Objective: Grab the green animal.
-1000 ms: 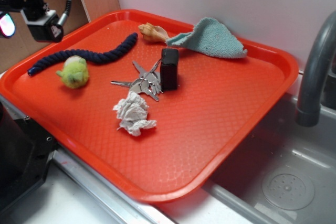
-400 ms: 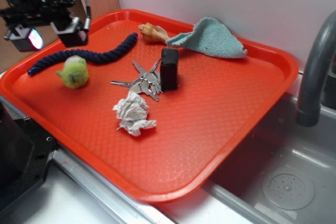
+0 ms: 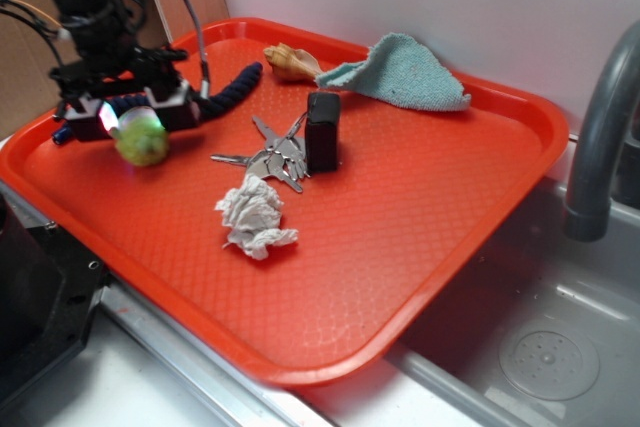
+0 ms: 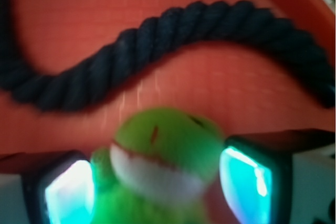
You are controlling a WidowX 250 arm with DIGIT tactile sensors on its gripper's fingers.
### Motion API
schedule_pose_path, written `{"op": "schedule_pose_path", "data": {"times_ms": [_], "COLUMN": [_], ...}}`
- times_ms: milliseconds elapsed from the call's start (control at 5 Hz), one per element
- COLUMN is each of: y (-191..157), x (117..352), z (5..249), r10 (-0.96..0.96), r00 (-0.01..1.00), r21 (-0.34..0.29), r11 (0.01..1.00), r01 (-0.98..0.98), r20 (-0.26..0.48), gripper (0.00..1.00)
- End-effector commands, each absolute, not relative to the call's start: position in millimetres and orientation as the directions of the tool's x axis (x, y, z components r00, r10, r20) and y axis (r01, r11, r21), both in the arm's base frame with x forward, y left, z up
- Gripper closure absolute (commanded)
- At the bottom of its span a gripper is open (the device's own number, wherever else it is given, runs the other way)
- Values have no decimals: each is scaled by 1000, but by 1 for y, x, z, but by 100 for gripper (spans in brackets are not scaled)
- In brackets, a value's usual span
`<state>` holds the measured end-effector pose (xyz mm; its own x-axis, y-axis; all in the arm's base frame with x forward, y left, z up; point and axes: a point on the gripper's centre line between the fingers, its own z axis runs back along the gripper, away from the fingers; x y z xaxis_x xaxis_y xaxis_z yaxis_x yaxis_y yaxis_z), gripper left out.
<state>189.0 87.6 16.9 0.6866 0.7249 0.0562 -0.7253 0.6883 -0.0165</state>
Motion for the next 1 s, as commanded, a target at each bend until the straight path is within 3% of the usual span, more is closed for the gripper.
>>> {"op": "schedule_pose_path", "data": {"times_ms": [0, 400, 600, 800], "y": [83, 66, 49, 36], "x": [188, 160, 141, 148], "z": [31, 110, 143, 170], "r10": [762, 428, 203, 177], "r00": [643, 899, 970, 966], "r21": [5, 13, 62, 109], "r11": [645, 902, 975, 974], "r01": [-764, -431, -213, -199], "r20": [80, 90, 130, 189], "gripper": [100, 100, 100, 100]}}
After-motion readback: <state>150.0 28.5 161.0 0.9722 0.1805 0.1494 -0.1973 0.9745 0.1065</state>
